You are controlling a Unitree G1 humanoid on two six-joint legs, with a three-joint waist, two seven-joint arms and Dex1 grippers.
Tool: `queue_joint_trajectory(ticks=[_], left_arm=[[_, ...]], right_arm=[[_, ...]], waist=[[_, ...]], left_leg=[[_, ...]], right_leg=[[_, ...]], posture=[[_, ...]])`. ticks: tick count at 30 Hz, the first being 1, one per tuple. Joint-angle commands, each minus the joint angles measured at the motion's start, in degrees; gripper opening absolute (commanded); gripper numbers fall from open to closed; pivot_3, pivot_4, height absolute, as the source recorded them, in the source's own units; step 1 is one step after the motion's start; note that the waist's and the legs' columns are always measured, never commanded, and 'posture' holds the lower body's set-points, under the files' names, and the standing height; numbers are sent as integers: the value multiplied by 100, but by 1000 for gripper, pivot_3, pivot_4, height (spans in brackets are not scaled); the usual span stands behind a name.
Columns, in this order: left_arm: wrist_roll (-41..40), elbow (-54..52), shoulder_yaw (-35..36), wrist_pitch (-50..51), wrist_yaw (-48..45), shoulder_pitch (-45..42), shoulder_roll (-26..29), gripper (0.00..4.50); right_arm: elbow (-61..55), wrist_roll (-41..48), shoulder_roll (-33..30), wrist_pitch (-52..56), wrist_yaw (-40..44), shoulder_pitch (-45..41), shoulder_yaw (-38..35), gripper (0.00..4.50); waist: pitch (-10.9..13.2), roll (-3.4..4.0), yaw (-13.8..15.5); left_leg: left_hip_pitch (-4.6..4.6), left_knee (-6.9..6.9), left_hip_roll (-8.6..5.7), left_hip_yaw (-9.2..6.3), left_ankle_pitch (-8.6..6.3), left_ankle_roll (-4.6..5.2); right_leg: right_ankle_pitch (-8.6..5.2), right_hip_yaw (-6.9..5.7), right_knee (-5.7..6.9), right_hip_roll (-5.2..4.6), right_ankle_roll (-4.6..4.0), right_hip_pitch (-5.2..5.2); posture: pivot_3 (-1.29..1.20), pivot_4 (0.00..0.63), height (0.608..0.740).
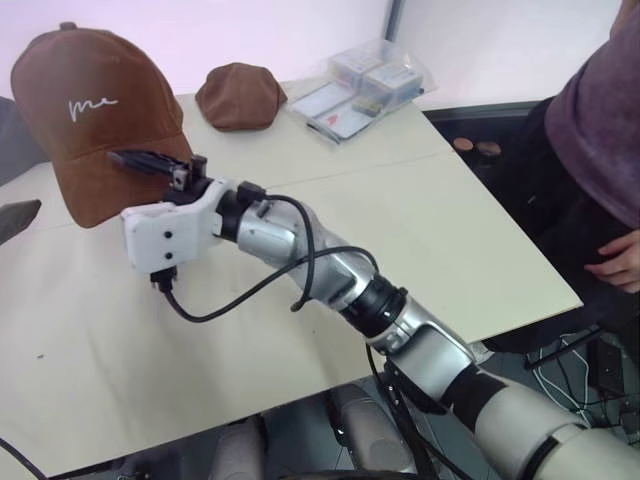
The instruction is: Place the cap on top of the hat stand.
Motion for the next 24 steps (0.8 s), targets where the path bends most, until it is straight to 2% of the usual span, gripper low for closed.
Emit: queue_joint_trajectory(ticks=[1,7,10,13,16,21,24], left_arm=[[66,121,-79,-200,-66,-110,166,4500],[126,303,-310,-282,-164,-248,217,4500],[137,298,-351,-262,-244,-223,244,4500],[172,253,-362,-238,-269,-172,242,4500],[144,147,-369,-198,-227,-154,179,4500],[91,-232,-357,-119,-37,-33,-77,4500],[-9,-569,-169,60,88,221,-287,4500]], right_arm=[[-698,706,114,945,729,405,-211,2497],[-2301,2218,192,3841,1586,1175,-984,2497],[-2807,2701,-228,4609,1714,1174,-1563,2497],[-2949,3592,-905,5319,2228,837,-2422,2497],[-2787,4302,-1771,5608,2847,570,-2975,2497],[-1993,5011,-3493,5575,4205,437,-3228,2497],[-1311,5249,-4241,5519,4736,383,-3300,2497]], waist=[[0,0,8],[0,-1,79],[2,3,132],[3,4,173],[4,5,188],[4,5,186],[9,15,148]], left_leg=[[0,0,0,0,0,0],[-1,8,0,-1,0,0],[0,6,0,0,0,0],[-1,6,0,1,0,0],[-2,9,-4,4,0,0],[-2,2,-3,6,0,1],[-4,-2,-3,16,-2,3]], right_leg=[[0,0,0,0,0,1],[0,0,4,0,0,2],[-1,-1,4,1,1,-3],[-1,-1,1,0,0,-2],[-3,0,-7,-5,2,3],[-15,0,-17,-4,20,3],[-16,6,-21,-4,20,-1]], posture=[[0,150,740],[0,150,740],[0,150,740],[0,150,740],[0,150,740],[0,150,740],[0,150,740]])
